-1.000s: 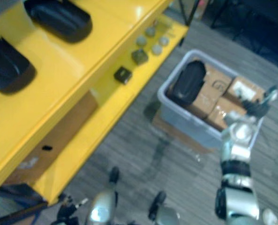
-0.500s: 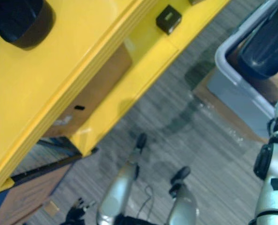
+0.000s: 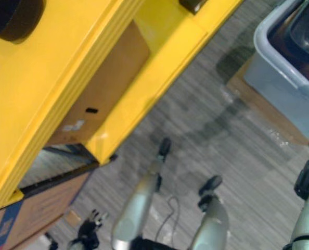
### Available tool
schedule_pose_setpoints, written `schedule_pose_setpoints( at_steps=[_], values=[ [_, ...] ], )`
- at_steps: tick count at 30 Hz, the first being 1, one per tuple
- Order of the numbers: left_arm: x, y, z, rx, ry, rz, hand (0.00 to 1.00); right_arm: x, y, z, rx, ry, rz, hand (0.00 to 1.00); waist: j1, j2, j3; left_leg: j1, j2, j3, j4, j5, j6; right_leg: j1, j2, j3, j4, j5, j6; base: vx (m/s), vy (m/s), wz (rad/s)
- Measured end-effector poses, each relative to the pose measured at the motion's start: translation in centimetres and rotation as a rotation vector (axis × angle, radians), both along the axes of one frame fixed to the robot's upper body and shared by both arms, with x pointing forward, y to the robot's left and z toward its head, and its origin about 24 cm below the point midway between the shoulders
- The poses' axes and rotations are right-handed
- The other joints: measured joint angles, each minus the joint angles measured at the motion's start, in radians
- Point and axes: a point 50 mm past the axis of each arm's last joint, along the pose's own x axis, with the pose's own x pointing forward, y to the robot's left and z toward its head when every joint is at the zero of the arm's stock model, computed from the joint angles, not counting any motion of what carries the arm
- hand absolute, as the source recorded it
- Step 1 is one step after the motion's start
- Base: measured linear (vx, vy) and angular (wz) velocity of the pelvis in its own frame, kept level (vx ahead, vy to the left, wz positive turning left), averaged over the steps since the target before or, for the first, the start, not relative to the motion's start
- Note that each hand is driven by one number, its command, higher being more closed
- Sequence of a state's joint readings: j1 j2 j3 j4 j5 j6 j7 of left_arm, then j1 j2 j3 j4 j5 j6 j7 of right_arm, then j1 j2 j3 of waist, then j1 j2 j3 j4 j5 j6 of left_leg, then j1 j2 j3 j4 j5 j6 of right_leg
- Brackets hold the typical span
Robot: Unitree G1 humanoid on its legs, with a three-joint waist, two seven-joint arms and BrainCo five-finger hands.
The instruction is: Walk over and take plastic housings, then place them on the shelf
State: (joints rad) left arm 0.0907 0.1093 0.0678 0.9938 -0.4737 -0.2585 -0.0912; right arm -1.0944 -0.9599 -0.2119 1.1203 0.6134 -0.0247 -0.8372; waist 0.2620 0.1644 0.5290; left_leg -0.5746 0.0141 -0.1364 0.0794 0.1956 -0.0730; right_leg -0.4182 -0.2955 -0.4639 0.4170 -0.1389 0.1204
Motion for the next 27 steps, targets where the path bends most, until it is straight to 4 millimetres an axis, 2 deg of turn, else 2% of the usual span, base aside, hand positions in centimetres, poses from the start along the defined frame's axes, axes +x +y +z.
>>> schedule_pose_setpoints(
  at_steps=[3, 5, 9, 13, 18, 27],
  values=[
    [0.0, -0.1, 0.0, -0.008, -0.006, -0.008, 0.00, -0.6, -0.3, 0.7, -0.034, -0.011, -0.055, 0.00, 0.002, 0.000, 0.000, -0.015, -0.002, -0.014, 0.001, 0.002, -0.003, -0.012, 0.000, -0.002, 0.009, -0.006, -0.005, -0.02, -0.038, 0.10],
    [0.1, -0.2, 0.0, -0.013, -0.010, -0.012, 0.00, -1.0, -0.3, 2.2, -0.095, -0.039, -0.086, 0.00, 0.005, 0.000, 0.000, -0.021, -0.003, -0.017, 0.002, 0.002, -0.003, -0.018, 0.000, -0.002, 0.010, -0.007, -0.005, -0.01, -0.033, 0.03],
    [0.3, -0.2, 0.1, -0.027, -0.027, -0.023, 0.00, -1.4, -0.1, 3.5, -0.172, -0.053, -0.109, 0.00, 0.011, 0.001, -0.001, -0.021, -0.005, -0.021, 0.006, 0.002, -0.003, -0.017, -0.002, -0.001, 0.011, -0.012, -0.004, -0.02, -0.024, 0.01],
    [0.3, -0.2, 0.1, -0.039, -0.034, -0.004, 0.00, -1.4, -0.1, 3.5, -0.176, -0.053, -0.104, 0.00, 0.018, 0.006, -0.004, -0.021, -0.007, -0.028, 0.007, 0.002, -0.003, -0.017, -0.003, -0.002, 0.017, -0.024, -0.003, -0.04, -0.023, 0.05],
    [0.3, -0.5, 0.1, -0.040, -0.045, -0.008, 0.00, -0.9, 0.1, 3.5, -0.208, -0.035, -0.048, 0.00, 0.040, 0.037, -0.025, -0.022, -0.008, -0.031, 0.007, 0.002, -0.004, -0.018, -0.003, -0.003, 0.021, -0.026, -0.004, -0.02, -0.016, 0.01],
    [0.4, -1.2, 0.0, -0.051, -0.045, -0.057, 0.00, -0.1, 0.5, 3.4, -0.242, -0.007, 0.046, 0.00, 0.064, 0.049, -0.033, -0.032, -0.011, -0.046, 0.007, 0.003, -0.004, -0.023, -0.005, -0.012, 0.028, -0.037, -0.004, -0.01, -0.015, 0.04]
  ],
)
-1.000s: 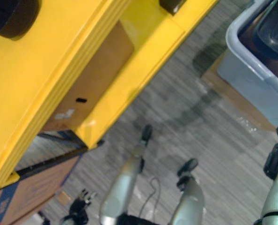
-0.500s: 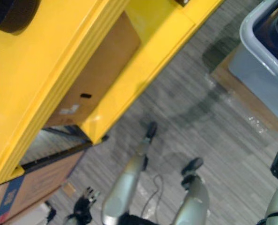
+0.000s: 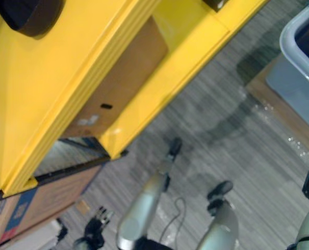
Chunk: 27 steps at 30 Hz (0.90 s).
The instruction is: Walk over and take plastic housings, then place them on the shelf
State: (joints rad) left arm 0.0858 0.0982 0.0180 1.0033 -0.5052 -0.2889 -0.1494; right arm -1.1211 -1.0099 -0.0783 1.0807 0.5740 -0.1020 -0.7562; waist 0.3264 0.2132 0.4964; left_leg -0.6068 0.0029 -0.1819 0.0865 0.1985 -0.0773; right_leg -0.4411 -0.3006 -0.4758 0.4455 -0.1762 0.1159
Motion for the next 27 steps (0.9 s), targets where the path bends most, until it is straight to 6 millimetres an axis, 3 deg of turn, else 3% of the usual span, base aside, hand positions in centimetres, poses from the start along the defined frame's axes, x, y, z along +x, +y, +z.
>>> schedule_pose_setpoints(
  at_steps=[8, 19, 25, 26, 27],
  values=[
    [0.0, -0.9, -0.1, -0.028, -0.006, -0.043, 0.00, 0.1, 0.2, 1.0, -0.058, 0.031, 0.026, 0.00, 0.048, 0.045, -0.032, -0.023, -0.011, -0.019, 0.015, 0.000, 0.000, -0.012, -0.012, -0.017, 0.018, -0.011, 0.001, -0.02, -0.021, 0.07],
    [0.0, -1.0, -0.1, -0.036, -0.006, -0.050, 0.00, 0.2, 0.0, 0.8, -0.029, 0.094, 0.027, 0.00, 0.058, 0.049, -0.035, -0.024, -0.013, -0.023, 0.013, 0.000, -0.001, -0.011, -0.012, -0.019, 0.017, -0.014, 0.001, 0.00, -0.002, 0.01],
    [0.0, -1.9, -0.2, -0.067, -0.021, -0.056, 0.00, -0.5, -0.5, 0.9, -0.001, 0.094, -0.028, 0.00, 0.079, 0.062, -0.044, -0.024, -0.015, -0.023, 0.011, 0.000, -0.001, -0.011, -0.014, -0.020, 0.016, -0.014, 0.001, 0.00, 0.000, 0.00],
    [0.0, -2.2, -0.2, -0.081, -0.021, -0.047, 0.00, -0.5, -0.5, 0.9, 0.002, 0.094, -0.033, 1.00, 0.080, 0.063, -0.045, -0.024, -0.015, -0.023, 0.011, 0.000, -0.001, -0.011, -0.014, -0.020, 0.016, -0.015, 0.001, 0.00, 0.000, 0.00],
    [-0.1, -2.2, -0.2, -0.083, -0.020, -0.047, 0.00, -0.5, -0.5, 0.9, 0.004, 0.094, -0.036, 1.00, 0.081, 0.063, -0.045, -0.024, -0.014, -0.023, 0.010, 0.000, -0.001, -0.011, -0.014, -0.020, 0.016, -0.015, 0.001, 0.00, 0.000, 0.00]
  ],
)
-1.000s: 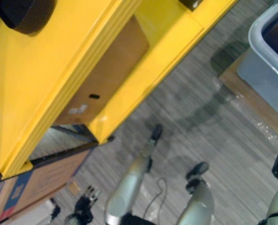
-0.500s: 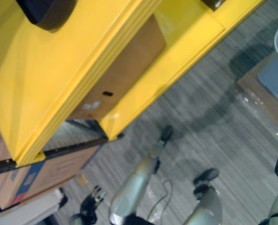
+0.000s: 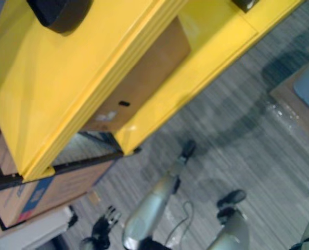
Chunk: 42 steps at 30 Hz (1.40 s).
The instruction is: Walk over and take plastic housings, then place them on the shelf
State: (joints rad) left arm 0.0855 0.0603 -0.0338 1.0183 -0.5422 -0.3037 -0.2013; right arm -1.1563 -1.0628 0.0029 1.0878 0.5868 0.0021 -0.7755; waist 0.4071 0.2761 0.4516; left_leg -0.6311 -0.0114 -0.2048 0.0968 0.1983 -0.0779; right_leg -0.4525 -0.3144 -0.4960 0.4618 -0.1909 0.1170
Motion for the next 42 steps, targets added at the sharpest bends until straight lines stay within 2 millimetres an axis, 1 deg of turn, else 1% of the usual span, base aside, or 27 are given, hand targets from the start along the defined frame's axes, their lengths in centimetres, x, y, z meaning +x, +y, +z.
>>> schedule_pose_setpoints(
  at_steps=[3, 6, 9, 11, 14, 25, 28, 31, 34, 36, 37, 39, 40, 42],
  values=[
    [-0.2, -0.3, -0.2, -0.002, 0.011, -0.018, 0.00, -0.2, -0.1, -0.1, 0.010, -0.001, -0.019, 1.00, 0.000, 0.000, 0.000, 0.000, 0.000, 0.000, -0.001, 0.000, 0.000, 0.000, 0.000, 0.000, 0.000, -0.001, -0.001, 0.00, 0.000, 0.00],
    [-0.1, -0.3, -0.1, -0.005, 0.008, -0.020, 0.00, -0.7, -0.8, -0.5, 0.049, 0.020, -0.046, 1.00, 0.001, 0.000, 0.000, 0.000, 0.000, 0.000, -0.001, 0.000, 0.000, 0.000, 0.000, 0.000, 0.000, 0.000, 0.001, 0.00, 0.000, 0.00],
    [0.0, -0.4, -0.1, -0.009, 0.008, -0.026, 0.00, -0.9, -1.1, -0.6, 0.062, 0.036, -0.043, 1.00, 0.002, 0.011, -0.008, 0.001, 0.000, 0.000, -0.001, 0.000, 0.000, 0.000, 0.000, 0.000, 0.000, 0.000, 0.001, 0.00, 0.000, 0.00],
    [-0.1, -0.5, -0.2, -0.013, 0.010, -0.031, 0.00, -1.0, -1.2, -0.7, 0.068, 0.045, -0.044, 1.00, 0.003, 0.023, -0.017, 0.001, 0.001, 0.000, -0.001, 0.000, 0.000, 0.000, 0.000, 0.000, 0.000, 0.000, 0.001, 0.00, 0.000, 0.00],
    [-0.1, -0.5, -0.1, -0.012, 0.001, -0.033, 0.00, -1.0, -1.2, -0.6, 0.067, 0.049, -0.044, 1.00, 0.004, 0.032, -0.024, 0.001, 0.002, 0.001, -0.001, 0.000, 0.000, 0.000, 0.001, 0.001, 0.000, 0.000, 0.002, 0.00, 0.000, 0.00],
    [0.0, -0.5, 0.0, -0.006, -0.016, -0.039, 0.00, -0.9, -1.3, -0.9, 0.069, 0.092, -0.033, 1.00, 0.014, 0.032, -0.024, 0.004, 0.002, 0.001, -0.001, 0.000, -0.001, 0.003, 0.001, 0.001, 0.000, 0.001, 0.002, 0.00, 0.000, 0.00],
    [0.3, -0.7, 0.2, 0.010, -0.049, -0.049, 0.00, -0.9, -1.3, -1.0, 0.070, 0.094, -0.036, 1.00, 0.014, 0.032, -0.024, 0.009, 0.003, 0.001, -0.001, 0.001, -0.001, 0.008, 0.001, 0.001, 0.000, 0.001, 0.002, 0.00, 0.000, 0.00],
    [0.8, -0.5, 0.7, 0.036, -0.099, -0.034, 0.00, -0.9, -1.4, -1.5, 0.077, 0.125, -0.048, 1.00, 0.013, 0.032, -0.024, 0.032, 0.004, 0.004, -0.015, 0.002, -0.003, 0.027, 0.001, 0.001, -0.006, 0.001, 0.003, -0.01, -0.006, -0.01],
    [1.9, -0.4, 1.6, 0.072, -0.175, -0.011, 0.00, -0.9, -1.3, -1.5, 0.076, 0.124, -0.063, 1.00, 0.011, 0.031, -0.023, 0.037, 0.008, 0.006, -0.020, 0.003, -0.004, 0.032, 0.005, 0.001, -0.015, 0.004, 0.004, -0.01, -0.007, -0.01],
    [3.9, -0.7, 3.0, 0.119, -0.278, 0.004, 0.00, -0.8, -1.2, -1.5, 0.076, 0.123, -0.061, 1.00, 0.009, 0.029, -0.022, 0.037, 0.015, 0.012, -0.020, 0.004, -0.005, 0.033, 0.013, 0.002, -0.021, 0.009, 0.003, -0.03, -0.035, -0.07],
    [4.4, -0.7, 3.4, 0.129, -0.308, 0.011, 0.00, -0.8, -1.2, -1.5, 0.075, 0.124, -0.061, 1.00, 0.008, 0.028, -0.021, 0.037, 0.017, 0.014, -0.020, 0.004, -0.005, 0.033, 0.016, 0.003, -0.024, 0.012, 0.001, -0.02, -0.039, -0.09],
    [6.5, -1.0, 5.6, 0.159, -0.451, 0.045, 0.00, -0.6, -1.0, -1.3, 0.063, 0.127, -0.059, 1.00, -0.010, 0.026, -0.019, 0.038, 0.020, 0.017, -0.018, 0.004, -0.005, 0.037, 0.020, 0.003, -0.026, 0.018, 0.000, -0.02, -0.038, -0.06],
    [7.0, -1.2, 6.3, 0.163, -0.492, 0.050, 0.00, -0.6, -1.0, -1.2, 0.061, 0.123, -0.059, 1.00, -0.015, 0.025, -0.019, 0.039, 0.021, 0.019, -0.017, 0.004, -0.005, 0.038, 0.021, 0.004, -0.027, 0.021, -0.001, -0.02, -0.025, -0.09],
    [8.9, -1.4, 8.9, 0.197, -0.627, 0.075, 0.00, -0.5, -0.8, -0.9, 0.046, 0.125, -0.060, 1.00, -0.039, 0.019, -0.014, 0.046, 0.025, 0.022, -0.017, 0.004, -0.005, 0.050, 0.027, 0.005, -0.042, 0.032, 0.001, -0.03, -0.020, -0.09]
  ],
)
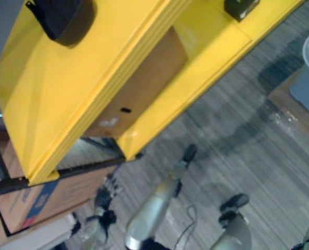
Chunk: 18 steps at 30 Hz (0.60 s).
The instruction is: Walk over and take plastic housings, then place them on the shelf
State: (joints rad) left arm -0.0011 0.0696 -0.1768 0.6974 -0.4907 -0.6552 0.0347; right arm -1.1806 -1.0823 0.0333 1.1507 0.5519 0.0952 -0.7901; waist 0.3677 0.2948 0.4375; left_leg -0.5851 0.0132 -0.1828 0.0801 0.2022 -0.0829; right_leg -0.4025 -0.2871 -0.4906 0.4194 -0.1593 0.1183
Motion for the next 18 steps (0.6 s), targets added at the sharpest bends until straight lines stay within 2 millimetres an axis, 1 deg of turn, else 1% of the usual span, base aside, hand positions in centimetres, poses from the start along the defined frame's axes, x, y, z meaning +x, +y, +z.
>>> schedule_pose_setpoints(
  at_steps=[1, 2, 3, 5, 6, 7, 8, 12, 15, 18],
  values=[
    [0.5, 0.1, 0.8, 0.002, -0.039, 0.008, 0.00, 0.0, 0.0, 0.0, -0.005, 0.008, -0.003, 1.00, -0.005, -0.004, 0.003, 0.004, 0.001, 0.001, 0.000, 0.000, 0.000, 0.005, 0.002, 0.001, -0.004, 0.002, -0.001, -0.03, -0.023, -0.06],
    [1.4, 0.2, 2.6, 0.016, -0.122, 0.017, 0.00, 0.0, 0.0, 0.0, -0.014, 0.014, -0.013, 1.00, -0.016, -0.010, 0.007, 0.010, 0.006, 0.001, 0.000, 0.000, 0.000, 0.015, 0.009, 0.000, -0.016, 0.008, -0.003, -0.03, -0.022, -0.06],
    [1.8, 0.3, 3.5, 0.026, -0.165, 0.015, 0.00, -0.1, 0.0, 0.1, -0.018, 0.016, -0.023, 1.00, -0.023, -0.015, 0.011, 0.014, 0.008, 0.001, 0.000, 0.000, 0.000, 0.019, 0.011, 0.000, -0.019, 0.009, -0.003, -0.05, -0.032, -0.08],
    [2.9, 0.9, 6.8, 0.037, -0.305, 0.028, 0.00, -0.1, 0.0, 0.0, -0.031, 0.039, -0.039, 1.00, -0.049, -0.033, 0.024, 0.020, 0.014, 0.003, 0.000, 0.000, 0.000, 0.025, 0.018, 0.003, -0.025, 0.014, -0.006, -0.06, -0.039, -0.08],
    [3.1, 1.0, 7.2, 0.037, -0.323, 0.030, 0.00, -0.1, 0.0, 0.0, -0.031, 0.041, -0.039, 1.00, -0.053, -0.035, 0.026, 0.020, 0.015, 0.003, 0.000, 0.000, 0.000, 0.025, 0.020, 0.003, -0.026, 0.015, -0.006, -0.07, -0.042, -0.09],
    [3.4, 1.2, 8.3, 0.042, -0.362, 0.023, 0.00, -0.3, -0.1, -0.3, -0.023, 0.043, -0.044, 1.00, -0.060, -0.042, 0.031, 0.022, 0.019, 0.006, 0.001, 0.000, 0.000, 0.025, 0.024, 0.007, -0.030, 0.019, -0.008, -0.06, -0.044, -0.09],
    [3.5, 1.4, 8.9, 0.039, -0.386, 0.026, 0.00, -0.4, -0.3, -0.7, -0.010, 0.043, -0.053, 1.00, -0.068, -0.048, 0.035, 0.023, 0.021, 0.007, 0.001, 0.000, 0.000, 0.025, 0.026, 0.009, -0.029, 0.020, -0.009, -0.04, -0.028, -0.10],
    [3.7, 1.7, 9.7, 0.031, -0.396, 0.031, 0.00, -0.9, -0.7, -1.7, 0.017, 0.035, -0.068, 1.00, -0.088, -0.071, 0.052, 0.026, 0.030, 0.013, 0.001, 0.000, -0.001, 0.025, 0.035, 0.015, -0.029, 0.022, -0.011, -0.04, -0.045, -0.07],
    [3.7, 1.9, 9.6, 0.053, -0.374, 0.018, 0.00, -0.9, -0.7, -2.0, 0.011, 0.047, -0.066, 1.00, -0.104, -0.092, 0.066, 0.026, 0.039, 0.019, 0.001, 0.001, -0.001, 0.023, 0.044, 0.021, -0.033, 0.025, -0.015, -0.03, -0.051, -0.07],
    [3.8, 2.2, 9.6, 0.068, -0.361, 0.013, 0.00, -1.0, -0.9, -2.3, 0.030, 0.041, -0.067, 1.00, -0.109, -0.106, 0.075, 0.026, 0.047, 0.024, 0.001, 0.001, -0.002, 0.021, 0.053, 0.025, -0.041, 0.031, -0.019, -0.03, -0.048, -0.08]
  ],
)
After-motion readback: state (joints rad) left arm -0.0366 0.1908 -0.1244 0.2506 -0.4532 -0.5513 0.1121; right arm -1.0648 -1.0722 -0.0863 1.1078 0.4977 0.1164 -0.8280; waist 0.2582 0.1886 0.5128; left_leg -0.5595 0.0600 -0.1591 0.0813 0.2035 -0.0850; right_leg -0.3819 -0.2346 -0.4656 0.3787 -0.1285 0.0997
